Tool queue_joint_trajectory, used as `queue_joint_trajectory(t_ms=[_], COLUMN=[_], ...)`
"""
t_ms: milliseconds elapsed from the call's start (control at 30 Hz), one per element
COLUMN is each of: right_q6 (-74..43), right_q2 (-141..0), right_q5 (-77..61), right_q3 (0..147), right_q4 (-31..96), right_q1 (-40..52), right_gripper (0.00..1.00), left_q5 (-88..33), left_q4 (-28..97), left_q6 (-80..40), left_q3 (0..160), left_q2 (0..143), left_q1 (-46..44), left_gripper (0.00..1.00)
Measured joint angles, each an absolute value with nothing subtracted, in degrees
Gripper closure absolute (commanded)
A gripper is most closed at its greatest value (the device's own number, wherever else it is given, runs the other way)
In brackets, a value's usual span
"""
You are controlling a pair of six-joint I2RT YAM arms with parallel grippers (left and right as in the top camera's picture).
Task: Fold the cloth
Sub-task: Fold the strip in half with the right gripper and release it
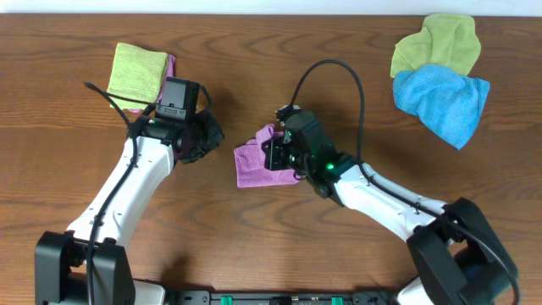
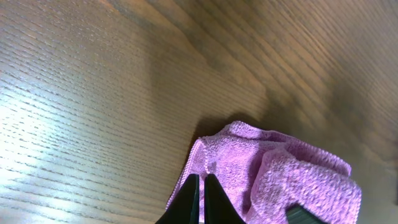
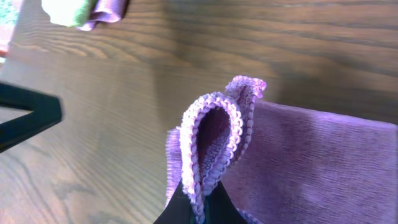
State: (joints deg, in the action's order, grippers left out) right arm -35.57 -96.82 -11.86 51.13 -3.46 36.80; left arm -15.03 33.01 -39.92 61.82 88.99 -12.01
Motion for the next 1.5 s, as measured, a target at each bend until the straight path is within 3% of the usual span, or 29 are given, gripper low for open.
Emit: queue_joint_trajectory(t_ms=[67, 167, 233, 333, 533, 667, 867, 933, 967, 1267, 1500], right_q6=[-35.66, -35.94, -36.25, -36.23, -36.40, -36.40, -36.21, -35.22, -34.17, -21.32, -14.66], right_q2=[-96.82, -96.82, -96.82, -96.82, -96.82, -96.82, -95.92, -94.37, -93.14, -76.40, -60.53], right_q5=[-11.88, -12.25, -12.95, -14.63, -17.45, -18.37, -18.87, -19.00, -19.03, -18.50, -14.37], right_q3=[51.13, 51.13, 51.13, 51.13, 51.13, 51.16, 51.27, 51.40, 51.48, 52.10, 51.99], right_q4=[-4.14, -4.80, -6.20, -8.64, -9.98, -9.98, -8.25, -5.06, -2.87, 22.85, 43.46], right_q1=[37.41, 37.91, 38.13, 38.44, 38.65, 38.65, 37.08, 34.92, 33.61, 22.61, 18.74], right_gripper=[0.89, 0.67, 0.59, 0.54, 0.54, 0.47, 0.37, 0.21, 0.02, 0.01, 0.01], left_q5=[-15.03, -15.03, -15.03, -15.03, -15.03, -15.09, -16.29, -18.00, -18.79, -25.36, -30.41], left_q4=[33.04, 33.15, 33.43, 34.20, 34.52, 35.42, 40.14, 42.02, 42.76, 45.67, 40.10], left_q6=[-39.77, -39.55, -39.51, -39.24, -39.11, -39.00, -38.76, -38.74, -38.65, -38.72, -39.00], left_q3=[61.82, 61.82, 61.82, 61.82, 61.82, 61.82, 61.84, 61.84, 61.84, 61.71, 55.61], left_q2=[88.92, 88.77, 88.60, 88.07, 87.37, 86.15, 84.27, 84.09, 84.09, 84.01, 83.79], left_q1=[-11.99, -11.99, -11.99, -11.99, -11.64, -10.09, -6.63, -5.48, -5.04, -3.95, -3.95], left_gripper=[0.94, 0.94, 0.94, 0.94, 0.93, 0.73, 0.23, 0.07, 0.04, 0.05, 0.05])
